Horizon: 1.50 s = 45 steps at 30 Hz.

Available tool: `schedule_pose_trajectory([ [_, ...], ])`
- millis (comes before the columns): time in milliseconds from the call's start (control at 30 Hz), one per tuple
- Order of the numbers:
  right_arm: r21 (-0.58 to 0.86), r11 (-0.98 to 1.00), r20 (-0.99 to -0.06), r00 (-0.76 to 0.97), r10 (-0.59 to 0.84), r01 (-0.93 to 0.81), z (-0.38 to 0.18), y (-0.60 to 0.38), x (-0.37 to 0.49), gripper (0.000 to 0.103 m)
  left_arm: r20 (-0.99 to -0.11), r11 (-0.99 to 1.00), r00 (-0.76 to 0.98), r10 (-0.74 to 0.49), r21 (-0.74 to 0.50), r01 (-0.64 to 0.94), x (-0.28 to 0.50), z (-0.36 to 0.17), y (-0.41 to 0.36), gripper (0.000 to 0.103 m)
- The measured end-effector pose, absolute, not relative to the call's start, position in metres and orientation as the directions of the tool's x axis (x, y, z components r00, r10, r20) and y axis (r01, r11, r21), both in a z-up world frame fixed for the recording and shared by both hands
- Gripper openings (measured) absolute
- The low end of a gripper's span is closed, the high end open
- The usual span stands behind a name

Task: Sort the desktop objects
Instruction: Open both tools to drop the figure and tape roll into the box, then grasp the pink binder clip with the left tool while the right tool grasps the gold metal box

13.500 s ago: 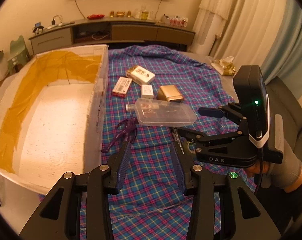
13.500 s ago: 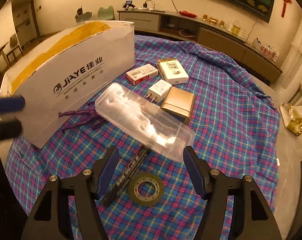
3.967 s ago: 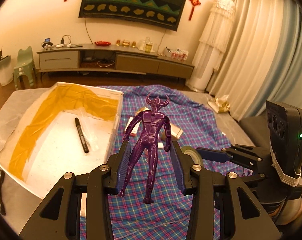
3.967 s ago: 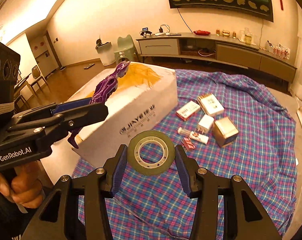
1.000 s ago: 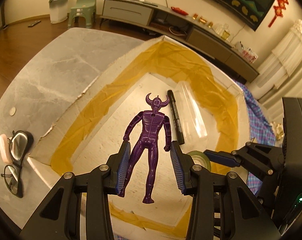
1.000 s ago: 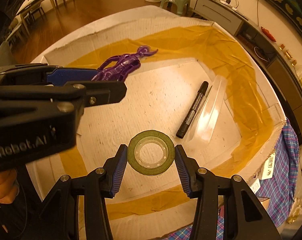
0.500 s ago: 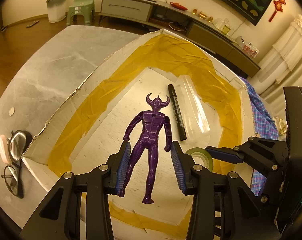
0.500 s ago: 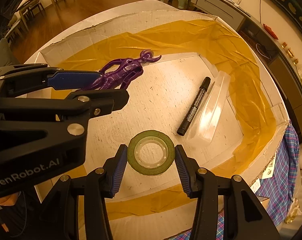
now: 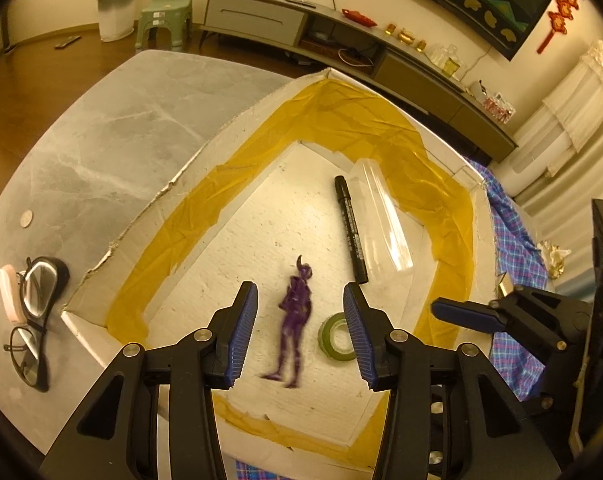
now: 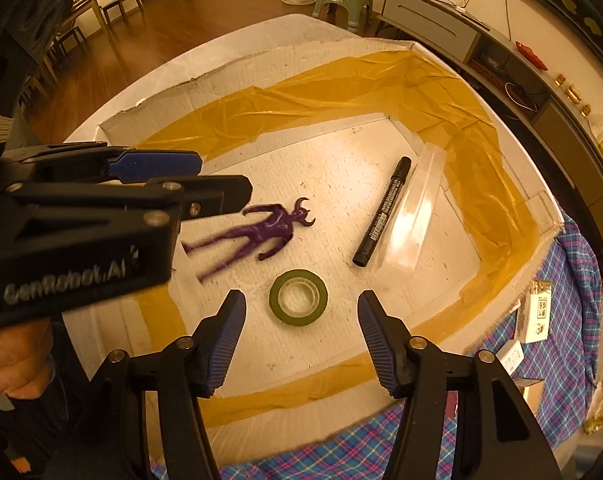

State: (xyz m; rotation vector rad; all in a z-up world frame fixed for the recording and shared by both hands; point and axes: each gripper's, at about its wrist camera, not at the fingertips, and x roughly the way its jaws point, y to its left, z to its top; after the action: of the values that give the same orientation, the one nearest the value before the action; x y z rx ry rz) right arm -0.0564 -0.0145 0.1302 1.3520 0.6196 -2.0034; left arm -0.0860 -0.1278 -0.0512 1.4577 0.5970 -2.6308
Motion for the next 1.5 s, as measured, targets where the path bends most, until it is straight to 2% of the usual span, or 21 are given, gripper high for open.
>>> schedule_pose_trajectory([
  [233, 0.013, -0.719, -0.885, -0.326, -0.332, 0.695, 0.160, 0.006, -0.063, 0.060, -0.790, -0.945, -0.611, 0.045, -0.233, 0.231, -0.077, -0.031, -0.115, 0.048],
  [400, 0.053, -0.741, -0.806, -0.409, -0.427, 0.669, 0.181, 0.029, -0.063, 0.060, -0.714, -0.963, -0.700, 0.012, -0.196, 0.183, -0.064, -0.007, -0.095, 0.048],
  [600, 0.135, -0.780, -0.691, -0.506, -0.516, 0.610, 0.212, 0.086, -0.063, 0.060, -0.629, -0.969, -0.771, 0.099, -0.238, 0.069, -0.053, 0.015, -0.068, 0.048],
  [733, 0.184, -0.834, -0.637, -0.584, -0.504, 0.520, 0.218, 0.140, -0.068, 0.063, -0.597, -0.965, -0.780, 0.188, -0.262, -0.032, -0.051, 0.024, -0.040, 0.047],
  [833, 0.218, -0.870, -0.633, -0.614, -0.471, 0.443, 0.213, 0.177, -0.072, 0.065, -0.585, -0.955, -0.769, 0.260, -0.273, -0.116, -0.054, 0.027, -0.015, 0.047],
  [967, 0.227, -0.914, -0.683, -0.614, -0.396, 0.338, 0.181, 0.215, -0.086, 0.065, -0.608, -0.944, -0.726, 0.323, -0.258, -0.204, -0.060, 0.023, 0.025, 0.048],
  [1133, 0.146, -0.949, -0.761, -0.581, -0.287, 0.278, 0.132, 0.235, -0.105, 0.068, -0.689, -0.929, -0.625, 0.367, -0.245, -0.275, -0.076, -0.006, 0.075, 0.048],
  [1300, 0.039, -0.961, -0.802, -0.565, -0.194, 0.274, 0.092, 0.245, -0.126, 0.071, -0.773, -0.936, -0.537, 0.338, -0.215, -0.280, -0.098, -0.047, 0.105, 0.048],
  [1500, 0.007, -0.947, -0.807, -0.557, -0.195, 0.321, 0.065, 0.254, -0.143, 0.072, -0.846, -0.955, -0.448, 0.289, -0.226, -0.191, -0.127, -0.100, 0.122, 0.048],
])
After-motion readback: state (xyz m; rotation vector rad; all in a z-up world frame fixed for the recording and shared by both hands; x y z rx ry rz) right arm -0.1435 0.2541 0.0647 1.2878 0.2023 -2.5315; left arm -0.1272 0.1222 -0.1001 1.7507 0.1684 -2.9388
